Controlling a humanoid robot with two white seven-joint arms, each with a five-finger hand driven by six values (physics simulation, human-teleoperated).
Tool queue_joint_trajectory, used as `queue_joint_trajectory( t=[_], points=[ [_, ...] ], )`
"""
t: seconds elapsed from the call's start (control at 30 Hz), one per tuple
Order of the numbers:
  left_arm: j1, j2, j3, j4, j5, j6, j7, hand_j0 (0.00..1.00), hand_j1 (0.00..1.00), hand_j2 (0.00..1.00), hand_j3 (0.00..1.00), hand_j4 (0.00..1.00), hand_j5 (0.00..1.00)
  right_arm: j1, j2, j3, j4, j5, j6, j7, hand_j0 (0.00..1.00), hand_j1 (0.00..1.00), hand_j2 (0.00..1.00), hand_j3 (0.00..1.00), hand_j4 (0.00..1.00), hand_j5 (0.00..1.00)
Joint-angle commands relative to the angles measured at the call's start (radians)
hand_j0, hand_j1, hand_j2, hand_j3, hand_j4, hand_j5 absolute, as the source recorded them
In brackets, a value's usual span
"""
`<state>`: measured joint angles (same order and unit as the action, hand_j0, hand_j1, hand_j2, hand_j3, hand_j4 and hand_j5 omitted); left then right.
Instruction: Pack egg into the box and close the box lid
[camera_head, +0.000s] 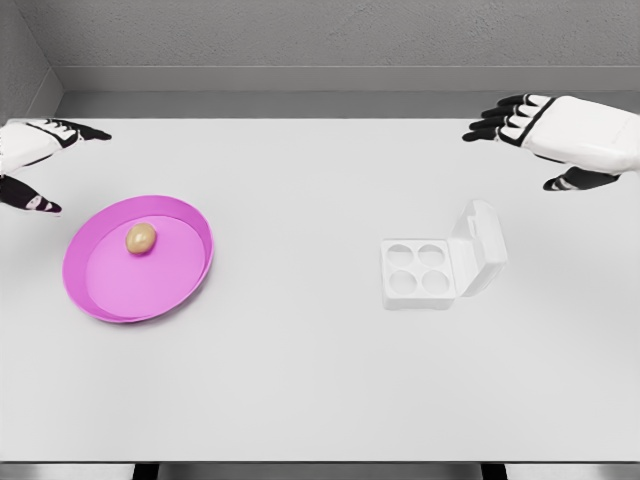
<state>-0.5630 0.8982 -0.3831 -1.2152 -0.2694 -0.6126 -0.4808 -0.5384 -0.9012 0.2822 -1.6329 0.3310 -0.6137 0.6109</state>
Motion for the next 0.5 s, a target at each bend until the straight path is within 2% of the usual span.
queue_joint_trajectory(
  t=[0.0,0.1,0.17,0.2,0.27,0.33,0.47],
  points=[
    [0.0,-0.001,-0.039,-0.007,0.004,0.002,-0.001,1.0,1.0,1.0,1.0,1.0,1.0,0.0,0.001,-0.001,-0.005,-0.004,0.003,0.0,1.0,1.0,1.0,1.0,1.0,1.0],
    [-0.021,-0.005,-0.117,-0.012,-0.001,0.002,-0.031,1.0,1.0,1.0,1.0,1.0,1.0,0.005,0.001,-0.011,-0.002,-0.006,0.003,0.0,1.0,1.0,1.0,1.0,1.0,1.0],
    [-0.09,-0.015,-0.261,-0.009,-0.001,0.002,-0.051,1.0,1.0,1.0,1.0,1.0,1.0,0.017,-0.015,-0.05,0.008,-0.007,0.003,0.0,1.0,1.0,1.0,1.0,1.0,1.0],
    [-0.103,-0.016,-0.306,-0.007,0.001,0.002,-0.05,1.0,1.0,1.0,1.0,1.0,1.0,0.028,-0.016,-0.075,0.019,-0.009,0.003,0.0,1.0,1.0,1.0,1.0,1.0,1.0],
    [-0.109,-0.016,-0.349,-0.009,0.001,0.002,-0.05,1.0,1.0,1.0,1.0,1.0,1.0,0.066,-0.027,-0.132,0.035,-0.012,0.003,0.0,1.0,1.0,1.0,1.0,1.0,1.0],
    [-0.112,-0.016,-0.364,-0.01,-0.002,0.002,-0.051,1.0,1.0,1.0,1.0,1.0,1.0,0.106,-0.05,-0.163,0.051,-0.015,0.003,0.0,1.0,1.0,1.0,1.0,1.0,1.0],
    [-0.12,-0.018,-0.364,-0.006,-0.034,0.002,-0.058,1.0,1.0,1.0,1.0,1.0,1.0,0.224,-0.058,-0.166,0.056,-0.009,0.003,0.0,1.0,1.0,1.0,1.0,1.0,1.0]
  ],
)
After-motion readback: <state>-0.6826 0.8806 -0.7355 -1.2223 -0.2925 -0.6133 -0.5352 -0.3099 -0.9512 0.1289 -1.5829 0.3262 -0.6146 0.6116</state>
